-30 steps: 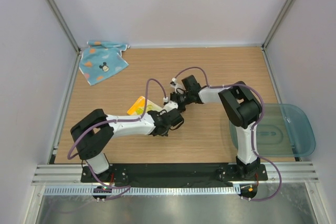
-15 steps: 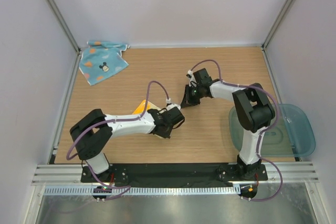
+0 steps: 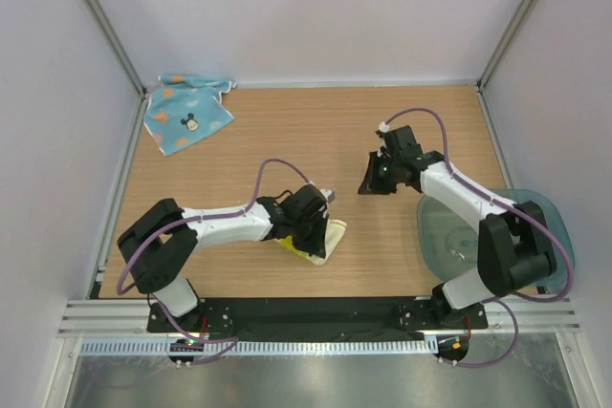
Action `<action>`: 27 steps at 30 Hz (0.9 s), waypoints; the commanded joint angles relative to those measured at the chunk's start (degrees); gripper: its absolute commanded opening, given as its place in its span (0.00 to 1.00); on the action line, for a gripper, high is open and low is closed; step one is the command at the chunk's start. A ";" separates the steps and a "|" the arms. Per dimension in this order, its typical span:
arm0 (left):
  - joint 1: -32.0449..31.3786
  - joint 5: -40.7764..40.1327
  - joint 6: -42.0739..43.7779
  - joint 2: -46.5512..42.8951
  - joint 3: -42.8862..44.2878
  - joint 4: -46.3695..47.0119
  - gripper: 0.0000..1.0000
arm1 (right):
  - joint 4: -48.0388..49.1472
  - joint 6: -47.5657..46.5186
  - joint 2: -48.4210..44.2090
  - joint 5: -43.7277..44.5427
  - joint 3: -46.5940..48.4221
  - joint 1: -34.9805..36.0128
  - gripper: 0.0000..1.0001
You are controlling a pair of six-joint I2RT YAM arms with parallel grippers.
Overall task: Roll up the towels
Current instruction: Roll the towel
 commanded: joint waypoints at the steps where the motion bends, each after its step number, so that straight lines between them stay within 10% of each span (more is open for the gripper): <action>1: 4.99 13.93 -5.00 -3.53 -4.22 10.75 0.00 | -0.88 3.13 -5.93 -3.67 -3.70 0.23 0.10; 12: 16.43 31.78 -23.79 -3.36 -17.23 38.84 0.00 | 7.39 8.06 -16.58 -9.50 -13.11 5.93 0.60; 27: 23.28 26.79 -34.80 -7.49 -28.82 39.33 0.00 | 11.86 8.50 -8.33 -3.77 -12.85 12.53 0.62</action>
